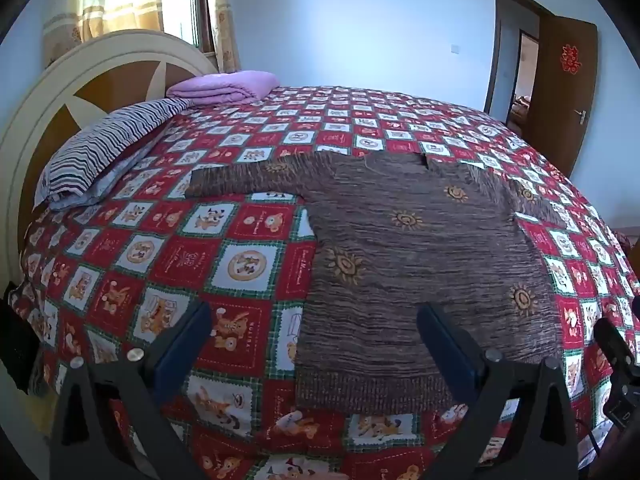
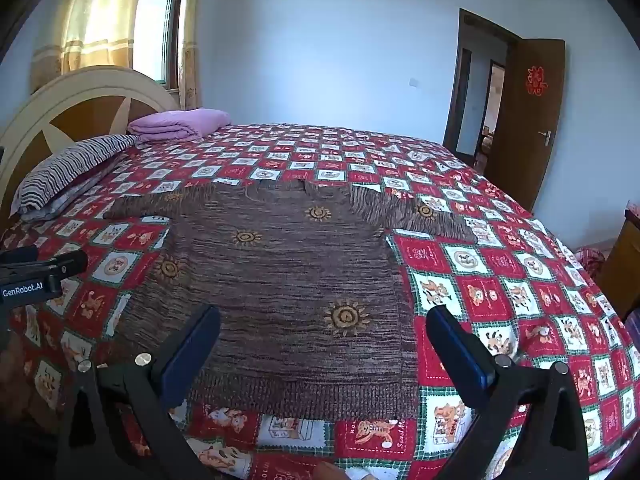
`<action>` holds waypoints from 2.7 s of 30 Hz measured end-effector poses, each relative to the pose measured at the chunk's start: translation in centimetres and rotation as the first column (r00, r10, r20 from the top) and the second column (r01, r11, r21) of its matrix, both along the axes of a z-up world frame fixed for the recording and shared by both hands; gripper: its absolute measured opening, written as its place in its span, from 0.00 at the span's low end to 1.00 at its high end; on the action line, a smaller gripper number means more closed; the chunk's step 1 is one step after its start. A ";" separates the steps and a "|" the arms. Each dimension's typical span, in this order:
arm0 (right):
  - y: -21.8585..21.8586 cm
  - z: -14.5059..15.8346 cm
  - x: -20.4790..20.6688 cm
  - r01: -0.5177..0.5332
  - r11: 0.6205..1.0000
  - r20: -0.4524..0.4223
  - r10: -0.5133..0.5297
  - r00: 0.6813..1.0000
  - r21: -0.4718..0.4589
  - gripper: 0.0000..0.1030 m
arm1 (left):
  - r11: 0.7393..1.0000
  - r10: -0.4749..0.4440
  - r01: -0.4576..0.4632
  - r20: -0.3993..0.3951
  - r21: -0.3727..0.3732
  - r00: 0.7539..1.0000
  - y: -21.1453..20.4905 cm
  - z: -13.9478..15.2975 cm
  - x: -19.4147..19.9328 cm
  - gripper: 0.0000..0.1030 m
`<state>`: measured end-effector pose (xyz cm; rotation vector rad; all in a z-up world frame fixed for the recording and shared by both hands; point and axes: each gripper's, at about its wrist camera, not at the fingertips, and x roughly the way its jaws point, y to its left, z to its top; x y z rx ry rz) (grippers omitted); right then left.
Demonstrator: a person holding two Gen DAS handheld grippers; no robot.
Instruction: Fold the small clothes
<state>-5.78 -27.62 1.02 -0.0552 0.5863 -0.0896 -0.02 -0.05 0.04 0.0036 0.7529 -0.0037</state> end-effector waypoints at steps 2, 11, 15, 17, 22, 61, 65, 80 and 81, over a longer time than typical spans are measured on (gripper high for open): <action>0.1 -0.1 0.0 0.003 1.000 0.003 -0.003 1.000 0.008 0.99 | 1.000 0.005 -0.005 0.000 0.000 1.000 -0.1 0.0 -0.1 1.00; -0.5 -1.1 0.7 0.002 1.000 -0.026 -0.002 1.000 0.027 0.99 | 1.000 0.012 -0.012 -0.002 -0.003 1.000 0.1 -0.4 0.2 1.00; -0.6 -1.4 0.5 -0.003 1.000 -0.026 0.004 1.000 0.027 0.99 | 1.000 0.001 -0.001 -0.007 -0.008 1.000 0.5 -0.4 0.6 1.00; -0.7 -1.5 0.4 -0.003 1.000 -0.028 0.004 1.000 0.029 0.99 | 1.000 -0.002 0.002 -0.006 -0.006 1.000 0.4 -0.4 0.5 1.00; -0.3 -1.4 1.0 0.001 1.000 -0.040 0.000 0.999 0.027 0.99 | 1.000 -0.009 0.009 -0.007 -0.004 1.000 0.4 -0.4 0.6 1.00; -1.3 -2.0 1.5 0.013 0.999 -0.056 -0.011 0.998 0.032 0.99 | 1.000 -0.016 0.016 -0.012 -0.001 1.000 -0.1 -0.8 0.7 1.00; -1.3 -2.1 1.5 0.012 0.999 -0.057 -0.010 0.998 0.036 0.99 | 1.000 -0.015 0.015 -0.012 -0.002 1.000 -0.1 -0.8 0.7 1.00; -1.3 -2.2 1.6 0.010 0.999 -0.061 -0.008 0.998 0.037 0.99 | 1.000 -0.017 0.017 -0.012 -0.001 1.000 -0.2 -0.7 0.7 1.00; -1.3 -2.2 1.6 0.011 0.999 -0.061 -0.008 0.998 0.036 0.99 | 1.000 -0.017 0.017 -0.012 -0.001 1.000 -0.2 -0.8 0.7 1.00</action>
